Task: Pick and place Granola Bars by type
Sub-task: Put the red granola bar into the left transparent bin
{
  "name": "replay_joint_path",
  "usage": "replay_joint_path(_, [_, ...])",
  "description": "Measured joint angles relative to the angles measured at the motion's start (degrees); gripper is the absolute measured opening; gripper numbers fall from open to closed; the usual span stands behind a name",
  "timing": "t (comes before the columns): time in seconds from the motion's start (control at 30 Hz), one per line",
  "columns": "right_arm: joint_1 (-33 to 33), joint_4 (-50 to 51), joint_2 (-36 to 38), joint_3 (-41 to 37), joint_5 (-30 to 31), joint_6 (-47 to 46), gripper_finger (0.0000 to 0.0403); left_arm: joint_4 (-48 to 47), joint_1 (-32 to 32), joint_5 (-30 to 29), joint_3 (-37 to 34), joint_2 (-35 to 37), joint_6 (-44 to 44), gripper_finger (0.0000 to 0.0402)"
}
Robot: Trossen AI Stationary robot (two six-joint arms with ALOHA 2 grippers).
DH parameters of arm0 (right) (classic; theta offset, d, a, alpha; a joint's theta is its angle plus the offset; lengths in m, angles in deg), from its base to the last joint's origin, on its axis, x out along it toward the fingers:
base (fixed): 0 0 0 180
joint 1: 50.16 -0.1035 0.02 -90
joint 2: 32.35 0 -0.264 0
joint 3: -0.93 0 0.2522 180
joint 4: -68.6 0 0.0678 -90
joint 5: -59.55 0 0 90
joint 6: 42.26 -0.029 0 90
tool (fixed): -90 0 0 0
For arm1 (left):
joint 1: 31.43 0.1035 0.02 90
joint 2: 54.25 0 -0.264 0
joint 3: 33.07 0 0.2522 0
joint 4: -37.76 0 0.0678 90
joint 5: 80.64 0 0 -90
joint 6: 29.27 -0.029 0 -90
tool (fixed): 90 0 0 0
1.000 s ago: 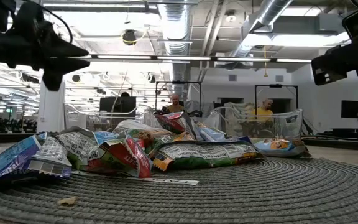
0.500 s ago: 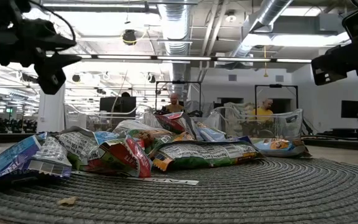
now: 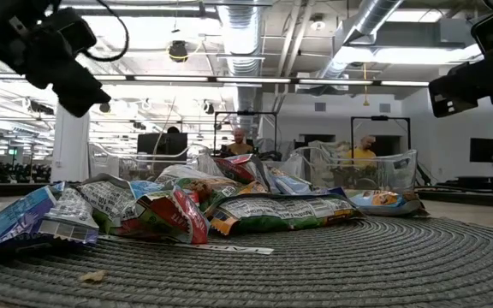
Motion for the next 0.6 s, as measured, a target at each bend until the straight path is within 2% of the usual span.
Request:
replay_joint_path(0.13, [0.0, 0.0, 0.0, 0.0, 0.0, 0.0, 0.0134, -0.6, -3.4, 2.0, 4.7, -8.6, -9.5, 0.0128])
replay_joint_path(0.3, [0.0, 0.0, 0.0, 0.0, 0.0, 0.0, 0.0133, -0.1, -7.4, -4.0, 8.0, -19.0, -20.7, 0.0128])
replay_joint_path(0.4, [0.0, 0.0, 0.0, 0.0, 0.0, 0.0, 0.0134, 1.8, -8.8, -7.1, 8.6, -24.8, -23.5, 0.0128])
replay_joint_path(0.6, [0.0, 0.0, 0.0, 0.0, 0.0, 0.0, 0.0133, 9.1, -12.2, -9.4, 8.6, -36.9, -26.7, 0.0128])
